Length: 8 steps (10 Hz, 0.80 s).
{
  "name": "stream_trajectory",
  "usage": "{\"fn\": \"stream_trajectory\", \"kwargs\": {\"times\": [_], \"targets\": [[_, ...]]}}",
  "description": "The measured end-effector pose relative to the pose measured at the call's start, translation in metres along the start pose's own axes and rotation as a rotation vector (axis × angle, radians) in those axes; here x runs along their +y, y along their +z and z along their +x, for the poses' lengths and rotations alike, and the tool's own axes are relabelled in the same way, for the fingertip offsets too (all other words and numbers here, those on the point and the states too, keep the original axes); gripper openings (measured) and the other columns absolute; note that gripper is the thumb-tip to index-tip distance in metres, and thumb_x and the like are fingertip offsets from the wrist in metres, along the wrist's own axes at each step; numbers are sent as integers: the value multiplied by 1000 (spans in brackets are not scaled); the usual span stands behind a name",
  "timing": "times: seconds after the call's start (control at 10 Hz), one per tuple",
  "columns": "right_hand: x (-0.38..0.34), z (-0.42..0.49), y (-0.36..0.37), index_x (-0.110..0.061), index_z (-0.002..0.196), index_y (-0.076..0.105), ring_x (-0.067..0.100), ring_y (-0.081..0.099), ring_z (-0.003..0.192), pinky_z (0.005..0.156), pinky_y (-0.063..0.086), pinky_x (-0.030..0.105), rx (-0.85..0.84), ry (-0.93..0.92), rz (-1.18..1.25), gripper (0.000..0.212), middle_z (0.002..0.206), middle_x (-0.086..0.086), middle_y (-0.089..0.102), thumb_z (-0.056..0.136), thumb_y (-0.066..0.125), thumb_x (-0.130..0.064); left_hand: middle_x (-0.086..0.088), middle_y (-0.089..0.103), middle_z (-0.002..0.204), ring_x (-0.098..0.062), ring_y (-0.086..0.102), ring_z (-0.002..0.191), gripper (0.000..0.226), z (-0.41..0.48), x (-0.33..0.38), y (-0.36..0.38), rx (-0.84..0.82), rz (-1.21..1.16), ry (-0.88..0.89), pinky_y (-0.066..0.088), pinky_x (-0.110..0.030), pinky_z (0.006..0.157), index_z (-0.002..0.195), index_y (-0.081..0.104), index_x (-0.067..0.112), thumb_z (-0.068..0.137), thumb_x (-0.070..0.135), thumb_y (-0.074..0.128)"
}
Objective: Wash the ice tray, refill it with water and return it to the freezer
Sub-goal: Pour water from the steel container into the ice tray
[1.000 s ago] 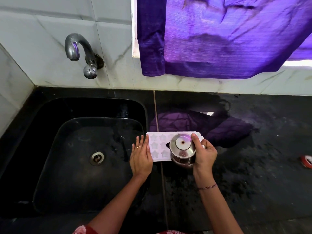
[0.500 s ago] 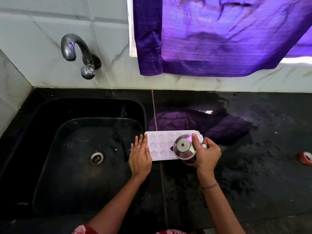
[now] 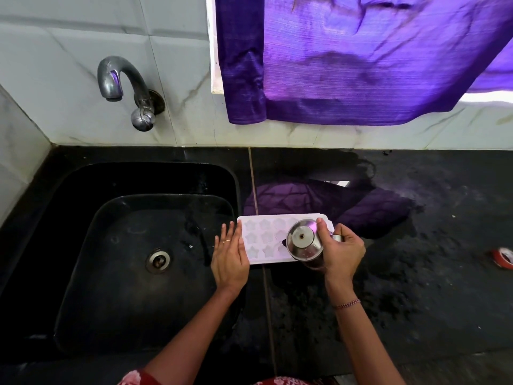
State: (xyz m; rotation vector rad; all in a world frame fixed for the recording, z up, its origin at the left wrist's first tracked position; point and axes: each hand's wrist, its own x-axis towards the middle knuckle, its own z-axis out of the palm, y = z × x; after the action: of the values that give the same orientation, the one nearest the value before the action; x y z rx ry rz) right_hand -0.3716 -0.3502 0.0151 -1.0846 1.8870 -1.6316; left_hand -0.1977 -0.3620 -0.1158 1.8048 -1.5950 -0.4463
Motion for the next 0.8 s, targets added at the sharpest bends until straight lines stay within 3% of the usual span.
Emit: {"fn": "stream_trajectory", "kwargs": {"times": [0.2, 0.4, 0.8], "targets": [[1, 2, -2, -14, 48, 28, 2, 30, 36, 42, 30, 7, 23, 127, 116, 55, 36, -14, 31, 80, 74, -11, -3, 41, 148, -15, 24, 143, 57, 0, 0, 0, 0, -1, -1, 17, -36, 118, 144, 34, 19, 94, 36, 13], [4, 5, -4, -16, 49, 27, 2, 26, 41, 43, 28, 13, 57, 233, 231, 56, 39, -15, 26, 79, 75, -14, -3, 41, 148, -15, 23, 143, 58, -1, 0, 0, 1, 4, -4, 17, -36, 118, 144, 34, 19, 94, 37, 12], [6, 8, -7, -16, 50, 26, 1, 25, 40, 42, 28, 13, 70, 233, 251, 56, 37, -16, 27, 79, 75, -13, -3, 41, 147, -15, 25, 143, 58, -1, 0, -1, 2, 20, 2, 14, -35, 119, 144, 35, 18, 94, 37, 12]]}}
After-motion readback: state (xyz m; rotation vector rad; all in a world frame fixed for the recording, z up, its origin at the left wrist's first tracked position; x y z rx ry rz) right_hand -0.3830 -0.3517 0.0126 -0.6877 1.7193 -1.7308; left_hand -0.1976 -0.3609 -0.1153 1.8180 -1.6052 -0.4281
